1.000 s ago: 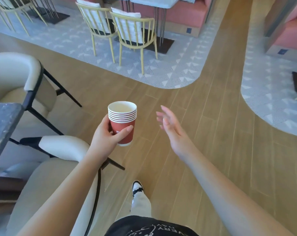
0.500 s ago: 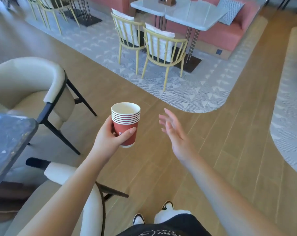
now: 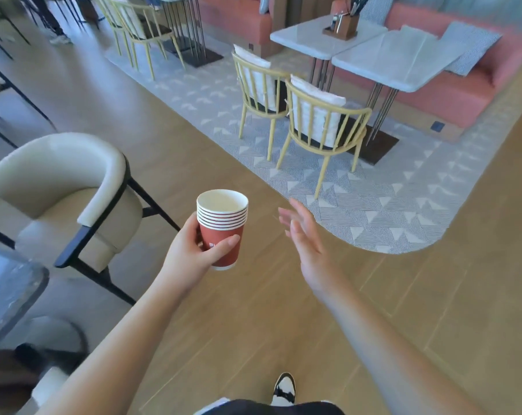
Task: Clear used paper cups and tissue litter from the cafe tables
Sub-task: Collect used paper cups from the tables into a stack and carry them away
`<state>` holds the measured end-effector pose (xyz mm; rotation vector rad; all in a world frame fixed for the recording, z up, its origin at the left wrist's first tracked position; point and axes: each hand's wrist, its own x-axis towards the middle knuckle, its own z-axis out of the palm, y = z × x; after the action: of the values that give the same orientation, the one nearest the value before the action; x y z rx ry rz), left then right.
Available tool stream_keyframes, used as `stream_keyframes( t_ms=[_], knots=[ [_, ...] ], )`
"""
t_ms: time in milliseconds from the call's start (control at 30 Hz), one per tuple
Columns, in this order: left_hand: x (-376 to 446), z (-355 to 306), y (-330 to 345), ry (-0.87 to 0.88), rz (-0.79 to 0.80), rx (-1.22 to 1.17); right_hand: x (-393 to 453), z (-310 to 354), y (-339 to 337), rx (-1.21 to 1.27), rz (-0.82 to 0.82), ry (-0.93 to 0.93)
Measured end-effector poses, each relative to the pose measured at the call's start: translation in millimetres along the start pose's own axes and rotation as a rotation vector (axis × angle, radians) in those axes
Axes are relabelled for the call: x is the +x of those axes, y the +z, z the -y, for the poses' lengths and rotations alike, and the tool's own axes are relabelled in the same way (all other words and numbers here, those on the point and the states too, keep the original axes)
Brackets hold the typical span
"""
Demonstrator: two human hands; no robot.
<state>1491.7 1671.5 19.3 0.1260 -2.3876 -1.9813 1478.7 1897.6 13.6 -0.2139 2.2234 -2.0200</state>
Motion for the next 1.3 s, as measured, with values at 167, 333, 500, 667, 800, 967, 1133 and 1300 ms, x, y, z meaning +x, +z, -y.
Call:
stream_keyframes(
  t_ms=[167, 333, 500, 667, 800, 967, 1133, 1300],
  knots=[
    [54.4, -2.1, -8.1, -0.018, -0.080, -0.011, 77.5, 7.8, -0.5, 0.021, 0.065, -0.026],
    [119.3, 5.7, -43.7, -0.022, -0.184, -0.009, 152.7, 4.2, 34.2, 0.048, 0.175, 0.004],
    [202.1, 21.2, -98.4, -0.032, -0.278, -0.060, 244.2, 10.3, 77.6, 0.042, 0.223, 0.010],
    [281.2, 23.6, -145.2, -0.022, -0.285, -0.078, 334.7, 35.0, 118.2, 0.045, 0.203, -0.003],
    [340.4, 19.7, -178.8, -0.022, -0.273, -0.065, 395.0, 46.5, 143.5, 0.038, 0.247, 0.007],
    [409.0, 24.7, -205.2, -0.032, -0.305, -0.075, 472.4, 41.8, 162.0, 0.019, 0.288, 0.016],
    [496.9, 36.1, -211.1, -0.056, -0.307, -0.043, 568.1, 19.6, 166.8, 0.025, 0.300, 0.012],
    [595.5, 36.0, -209.3, -0.083, -0.327, -0.051, 675.3, 12.7, 162.3, 0.047, 0.332, 0.027]
  ],
)
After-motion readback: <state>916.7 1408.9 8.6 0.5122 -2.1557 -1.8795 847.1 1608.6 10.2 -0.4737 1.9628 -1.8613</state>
